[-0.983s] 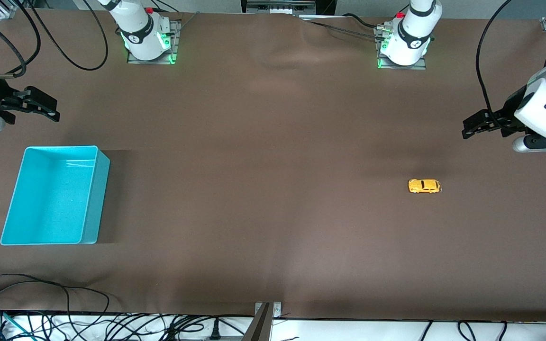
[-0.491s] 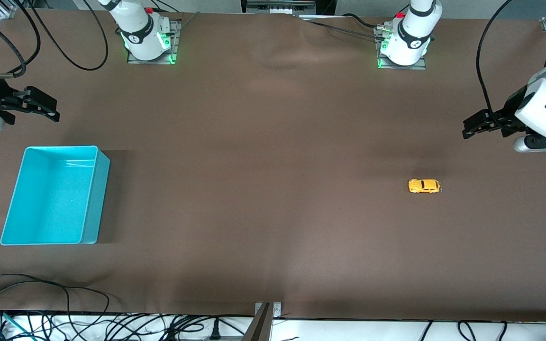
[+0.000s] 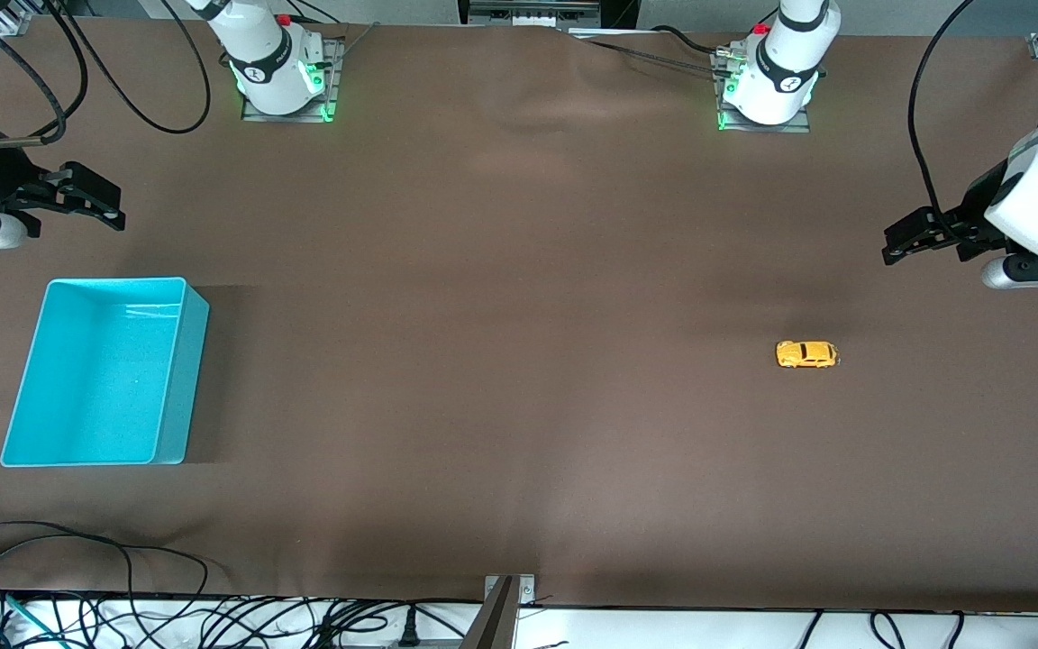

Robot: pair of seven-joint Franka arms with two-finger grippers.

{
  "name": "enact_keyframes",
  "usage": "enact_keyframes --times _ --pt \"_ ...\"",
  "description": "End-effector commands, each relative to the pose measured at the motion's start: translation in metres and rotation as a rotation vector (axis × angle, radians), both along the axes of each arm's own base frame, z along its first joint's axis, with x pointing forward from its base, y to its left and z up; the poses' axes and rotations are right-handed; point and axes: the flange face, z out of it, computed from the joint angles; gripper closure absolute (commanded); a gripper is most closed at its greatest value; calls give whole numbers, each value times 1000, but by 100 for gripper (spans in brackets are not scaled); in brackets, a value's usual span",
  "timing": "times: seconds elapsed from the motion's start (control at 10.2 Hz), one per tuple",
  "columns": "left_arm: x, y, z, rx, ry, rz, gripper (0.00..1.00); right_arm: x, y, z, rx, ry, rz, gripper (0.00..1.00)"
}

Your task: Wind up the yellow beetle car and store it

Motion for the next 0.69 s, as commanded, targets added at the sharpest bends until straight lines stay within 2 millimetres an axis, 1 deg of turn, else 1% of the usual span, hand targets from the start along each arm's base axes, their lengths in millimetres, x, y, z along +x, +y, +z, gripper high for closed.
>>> enact_keyframes --times 0.0,0.59 --pt "4 1 5 1 -3 -17 0 0 1 5 14 -7 11 0" --pt "4 2 5 3 -3 -15 0 -1 1 4 12 2 13 0"
